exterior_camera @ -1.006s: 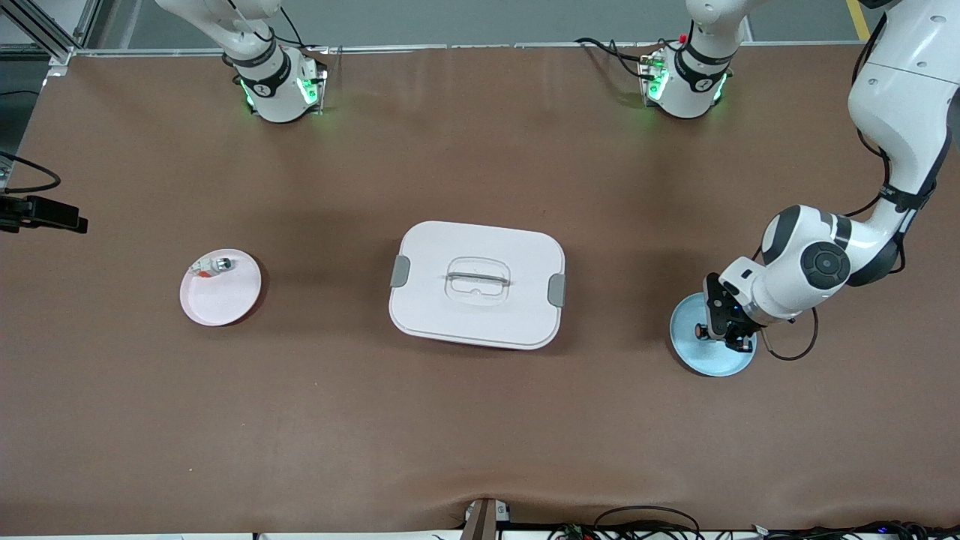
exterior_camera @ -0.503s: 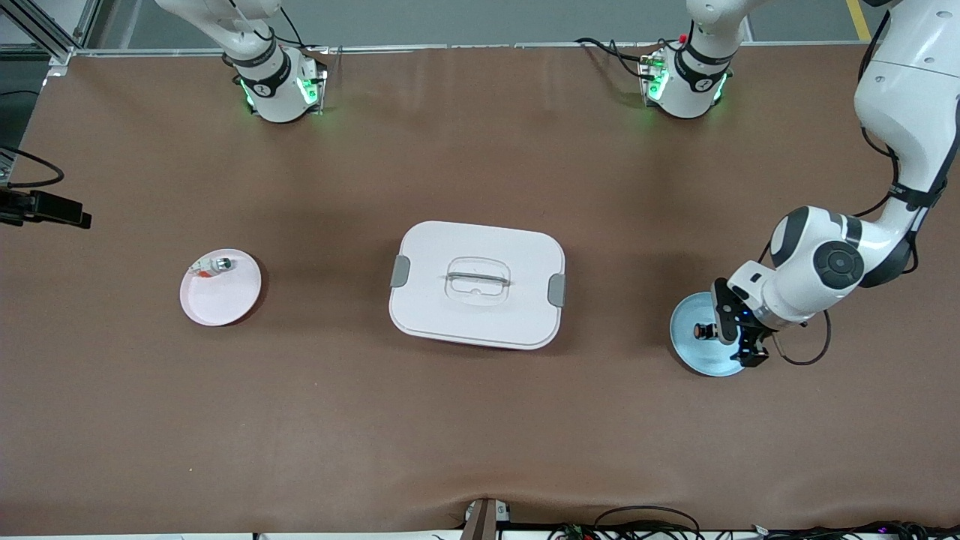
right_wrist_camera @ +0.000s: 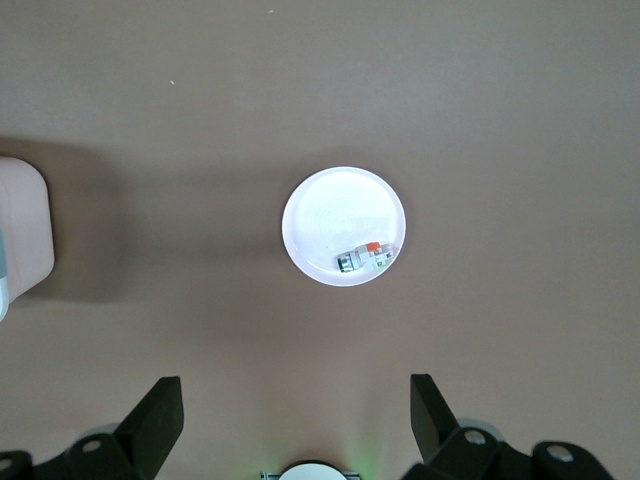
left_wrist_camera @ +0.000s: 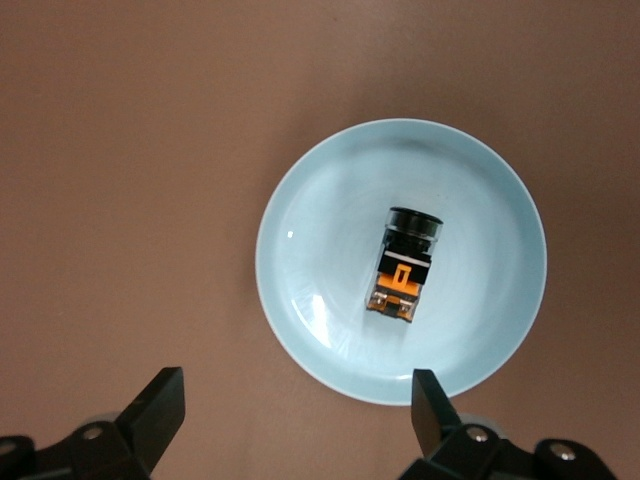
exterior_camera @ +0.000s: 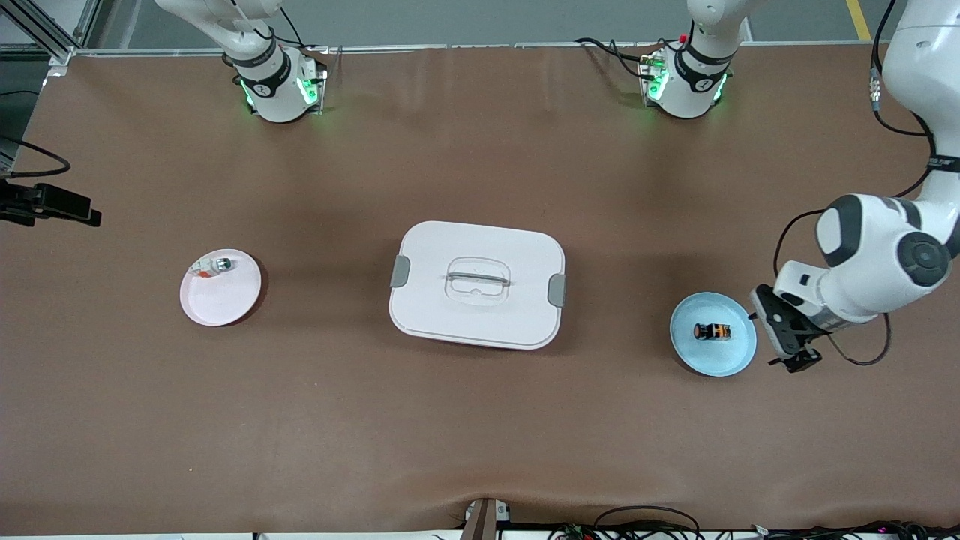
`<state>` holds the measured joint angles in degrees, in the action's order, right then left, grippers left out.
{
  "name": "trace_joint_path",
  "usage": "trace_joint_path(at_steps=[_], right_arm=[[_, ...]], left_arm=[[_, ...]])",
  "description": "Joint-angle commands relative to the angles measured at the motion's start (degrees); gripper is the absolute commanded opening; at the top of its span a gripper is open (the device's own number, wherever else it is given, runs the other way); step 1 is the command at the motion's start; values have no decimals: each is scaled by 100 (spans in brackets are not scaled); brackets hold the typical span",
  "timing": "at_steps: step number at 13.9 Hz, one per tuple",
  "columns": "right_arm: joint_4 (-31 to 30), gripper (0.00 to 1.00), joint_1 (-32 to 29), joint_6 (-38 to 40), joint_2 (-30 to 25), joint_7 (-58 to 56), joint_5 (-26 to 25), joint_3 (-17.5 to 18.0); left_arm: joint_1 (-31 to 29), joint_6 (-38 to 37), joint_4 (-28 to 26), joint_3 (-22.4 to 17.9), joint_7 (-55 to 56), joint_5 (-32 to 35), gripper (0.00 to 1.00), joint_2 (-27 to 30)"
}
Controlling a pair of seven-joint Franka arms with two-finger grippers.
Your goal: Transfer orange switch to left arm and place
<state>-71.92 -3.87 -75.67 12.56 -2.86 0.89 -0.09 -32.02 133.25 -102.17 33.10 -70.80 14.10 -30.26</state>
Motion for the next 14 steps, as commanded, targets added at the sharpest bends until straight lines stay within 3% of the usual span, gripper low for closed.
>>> trace_joint_path(at_steps=[1, 9, 14], right_arm=[[-226, 100, 27, -97, -219, 75, 52, -9], [-701, 100, 35, -379, -632, 84, 43, -9], [-727, 100, 9, -422, -728, 84, 43, -27]], left_arm=[[-59, -771, 600, 56, 144, -529, 100, 12], [11, -1995, 1752, 266, 2208, -646, 100, 29], [11, -2083, 1815, 565, 4360, -654, 100, 406]])
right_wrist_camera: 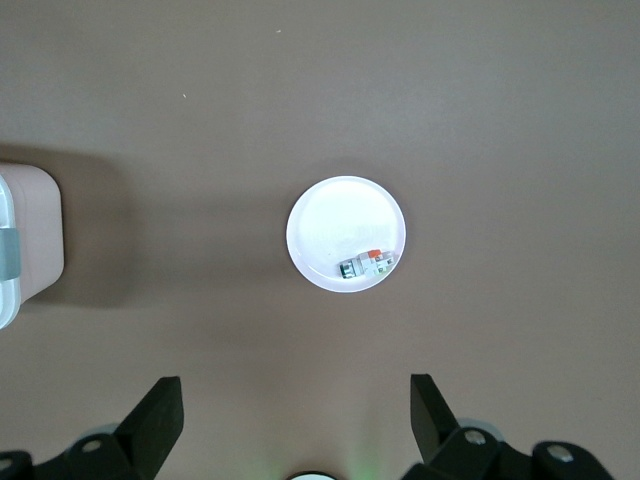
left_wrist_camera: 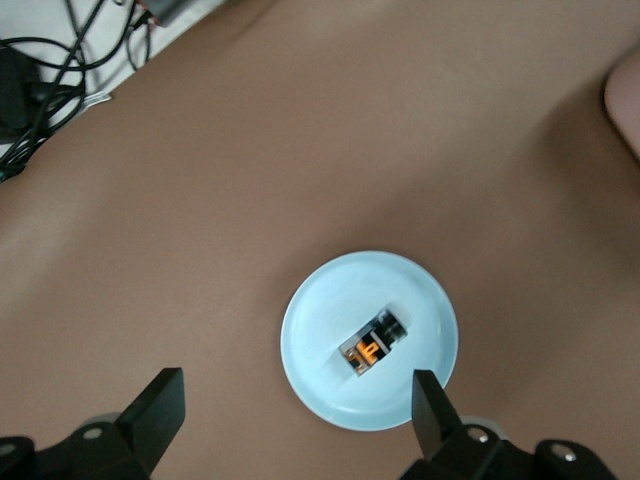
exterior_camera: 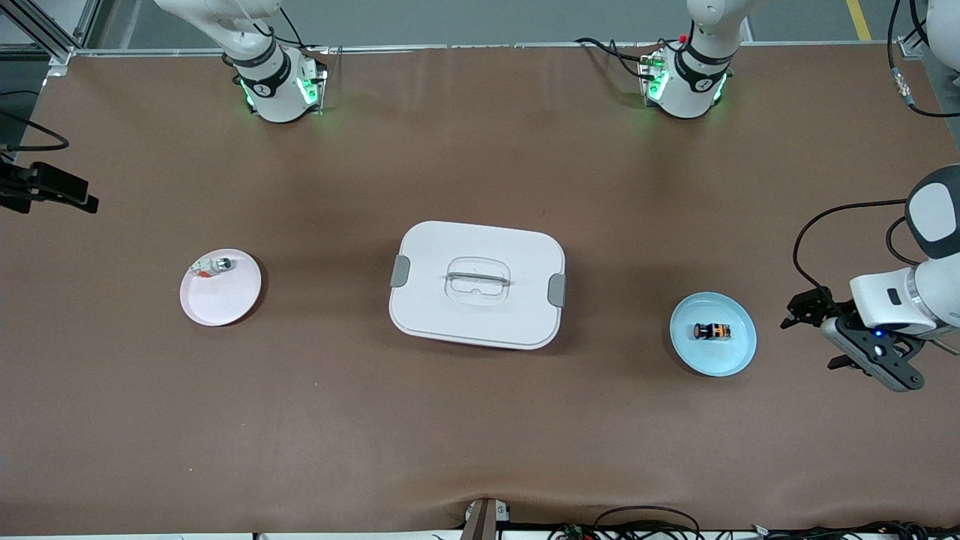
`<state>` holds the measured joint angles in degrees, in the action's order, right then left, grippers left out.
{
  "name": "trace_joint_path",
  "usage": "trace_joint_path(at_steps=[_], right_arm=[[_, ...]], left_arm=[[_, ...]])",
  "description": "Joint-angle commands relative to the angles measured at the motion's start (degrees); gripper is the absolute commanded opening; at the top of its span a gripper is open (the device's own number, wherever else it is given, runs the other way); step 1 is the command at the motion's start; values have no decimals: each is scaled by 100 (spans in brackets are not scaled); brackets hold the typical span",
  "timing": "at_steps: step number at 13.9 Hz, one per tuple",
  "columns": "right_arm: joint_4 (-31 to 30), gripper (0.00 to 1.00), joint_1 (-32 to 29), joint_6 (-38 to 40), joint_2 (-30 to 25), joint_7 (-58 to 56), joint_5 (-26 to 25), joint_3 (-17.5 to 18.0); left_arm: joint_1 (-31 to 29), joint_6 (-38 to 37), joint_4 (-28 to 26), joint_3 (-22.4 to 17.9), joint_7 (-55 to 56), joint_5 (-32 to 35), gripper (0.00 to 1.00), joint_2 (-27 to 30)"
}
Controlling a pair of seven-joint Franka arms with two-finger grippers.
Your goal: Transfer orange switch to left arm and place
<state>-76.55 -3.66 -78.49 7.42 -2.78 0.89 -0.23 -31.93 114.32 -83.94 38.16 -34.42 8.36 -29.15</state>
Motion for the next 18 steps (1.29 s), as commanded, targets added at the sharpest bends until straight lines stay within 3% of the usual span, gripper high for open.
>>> trace_joint_path(at_steps=[1, 5, 9, 11, 15, 16, 18], right_arm=[[-264, 100, -30, -149, -214, 76, 86, -12], [-413, 100, 40, -262, -345, 67, 148, 14], [-1247, 100, 67, -798, -898, 67, 157, 14], [-1380, 100, 67, -808, -1014, 67, 157, 5], [-1564, 100, 67, -799, -1207, 67, 157, 5], [-1661, 100, 67, -825, -1286, 67, 157, 5], [-1697, 100, 75, -825, -1304, 67, 157, 5]], left_arm=[[-6, -303, -17, 103, 1162, -80, 100, 418], [-15, -752, -8, 174, 2481, -98, 100, 744], [-6, -1226, 1, 209, 3660, -89, 100, 1033], [3, -1507, 1, 218, 4327, -71, 100, 1183], [81, -1614, -8, 280, 4673, -80, 100, 1385], [352, -1614, -43, 97, 4656, -63, 100, 1473], [1176, -1754, -43, -867, 4576, -54, 100, 1684]])
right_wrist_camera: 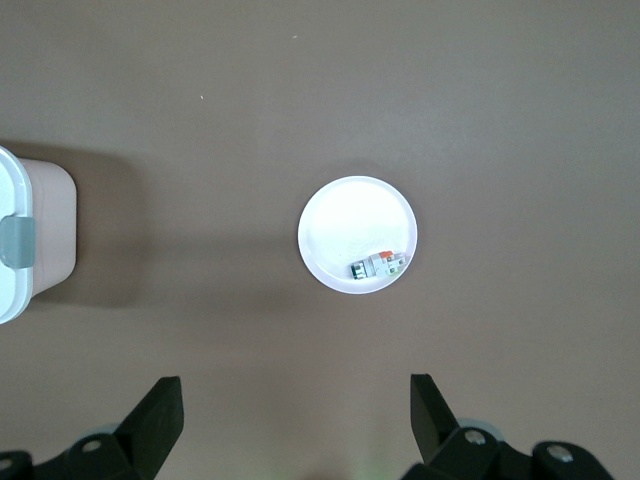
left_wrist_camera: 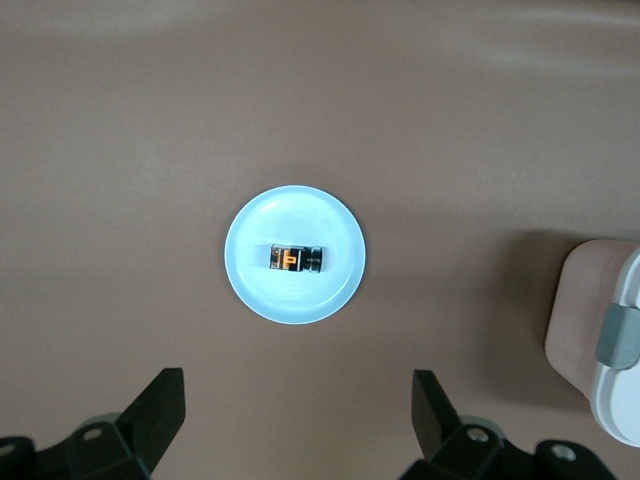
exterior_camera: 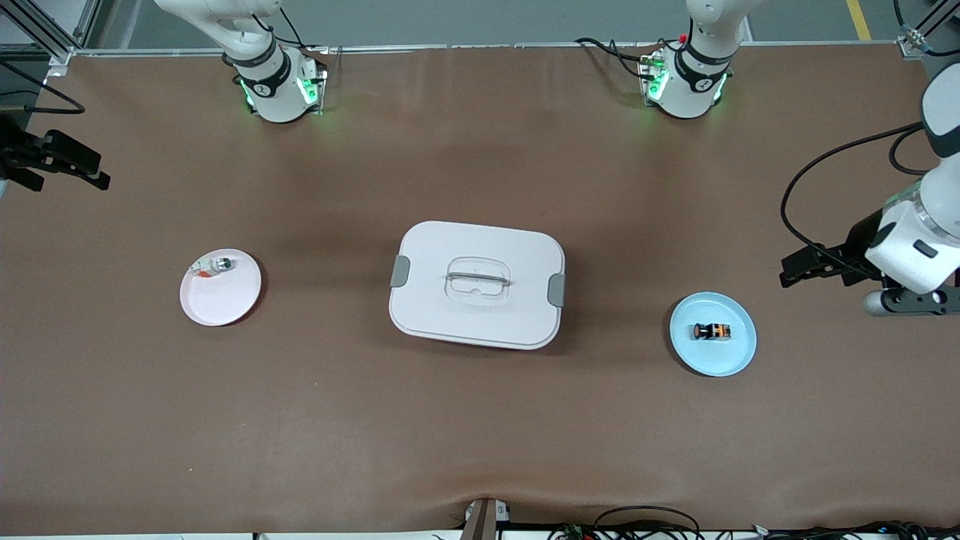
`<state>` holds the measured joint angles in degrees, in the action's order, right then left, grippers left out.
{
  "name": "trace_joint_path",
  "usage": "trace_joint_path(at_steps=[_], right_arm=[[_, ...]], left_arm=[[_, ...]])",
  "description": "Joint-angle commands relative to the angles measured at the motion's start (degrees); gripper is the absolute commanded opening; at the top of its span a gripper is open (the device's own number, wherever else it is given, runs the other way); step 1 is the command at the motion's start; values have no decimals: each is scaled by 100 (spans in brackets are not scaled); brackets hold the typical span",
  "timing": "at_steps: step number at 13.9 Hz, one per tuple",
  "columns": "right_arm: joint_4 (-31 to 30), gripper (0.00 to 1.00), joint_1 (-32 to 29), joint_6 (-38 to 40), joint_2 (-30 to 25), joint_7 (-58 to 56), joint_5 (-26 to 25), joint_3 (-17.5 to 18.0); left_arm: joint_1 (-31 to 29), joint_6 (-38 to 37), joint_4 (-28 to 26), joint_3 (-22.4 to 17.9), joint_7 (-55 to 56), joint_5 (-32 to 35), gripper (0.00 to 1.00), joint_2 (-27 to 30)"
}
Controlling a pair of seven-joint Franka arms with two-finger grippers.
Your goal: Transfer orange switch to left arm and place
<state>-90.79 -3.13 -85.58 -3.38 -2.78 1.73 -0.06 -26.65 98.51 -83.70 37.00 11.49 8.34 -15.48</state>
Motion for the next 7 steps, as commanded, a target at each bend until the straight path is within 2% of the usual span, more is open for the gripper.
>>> trace_joint_path(at_steps=[1, 4, 7], right_arm=[[-281, 100, 23, -109, -233, 67, 74, -12], [-308, 100, 14, -100, -277, 67, 74, -12], [-667, 100, 14, -301, -496, 67, 74, -12]], left_arm=[[940, -226, -68, -1130, -50, -52, 100, 431], [1372, -445, -77, -1747, -59, -87, 100, 660], [2109, -841, -103, -2511, -67, -96, 100, 967]])
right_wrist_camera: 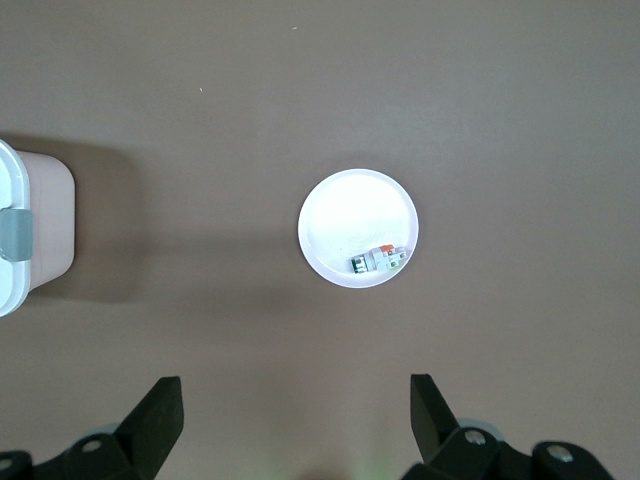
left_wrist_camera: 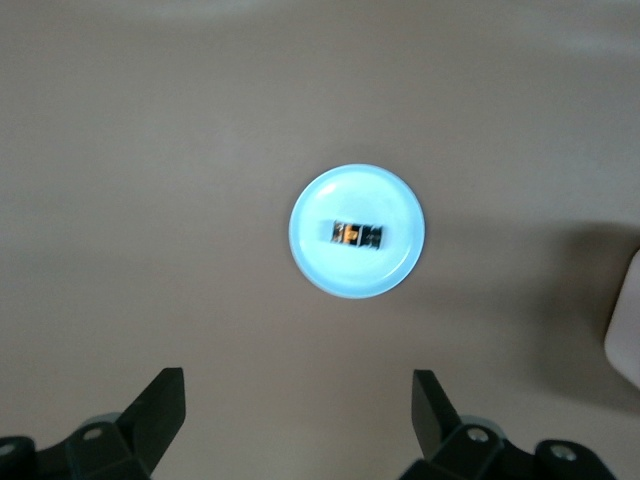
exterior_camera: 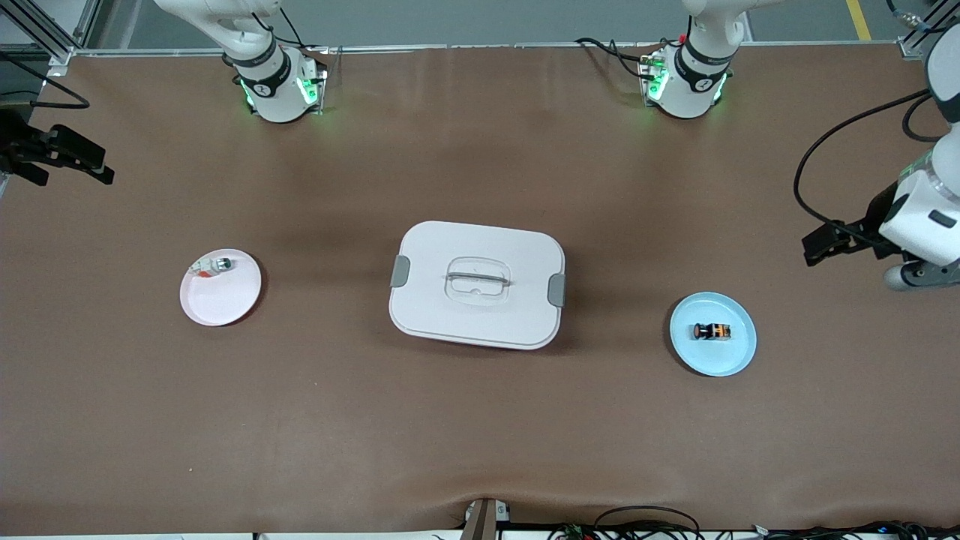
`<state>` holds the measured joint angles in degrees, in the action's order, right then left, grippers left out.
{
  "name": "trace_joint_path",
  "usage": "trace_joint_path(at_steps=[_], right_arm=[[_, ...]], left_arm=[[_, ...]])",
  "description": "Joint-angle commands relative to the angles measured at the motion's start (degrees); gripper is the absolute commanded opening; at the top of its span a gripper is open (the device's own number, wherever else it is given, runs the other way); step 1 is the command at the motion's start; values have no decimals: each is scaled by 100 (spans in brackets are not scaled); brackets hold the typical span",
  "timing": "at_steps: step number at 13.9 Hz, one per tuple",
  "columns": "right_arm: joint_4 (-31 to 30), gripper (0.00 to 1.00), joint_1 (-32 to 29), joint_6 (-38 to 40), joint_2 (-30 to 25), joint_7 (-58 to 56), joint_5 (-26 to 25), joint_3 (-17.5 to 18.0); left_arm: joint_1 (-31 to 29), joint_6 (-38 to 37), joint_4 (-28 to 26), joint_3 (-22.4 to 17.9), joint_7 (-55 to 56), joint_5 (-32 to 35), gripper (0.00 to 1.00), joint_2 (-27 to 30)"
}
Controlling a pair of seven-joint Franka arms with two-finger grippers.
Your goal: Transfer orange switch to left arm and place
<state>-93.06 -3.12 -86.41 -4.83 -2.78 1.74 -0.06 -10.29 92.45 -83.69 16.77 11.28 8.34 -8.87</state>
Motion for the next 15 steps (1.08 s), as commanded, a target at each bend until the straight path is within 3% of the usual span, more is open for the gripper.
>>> trace_joint_path(at_steps=[1, 5, 15], right_arm=[[-511, 100, 14, -279, -405, 67, 73, -12], [-529, 100, 22, -341, -405, 58, 64, -21], [-538, 100, 22, -500, -414, 58, 64, -21]], left_arm=[[684, -323, -182, -752, -125, -104, 100, 454], [924, -324, -621, -1246, -354, -525, 100, 1008], [871, -447, -842, -1255, -880, -553, 100, 1405]])
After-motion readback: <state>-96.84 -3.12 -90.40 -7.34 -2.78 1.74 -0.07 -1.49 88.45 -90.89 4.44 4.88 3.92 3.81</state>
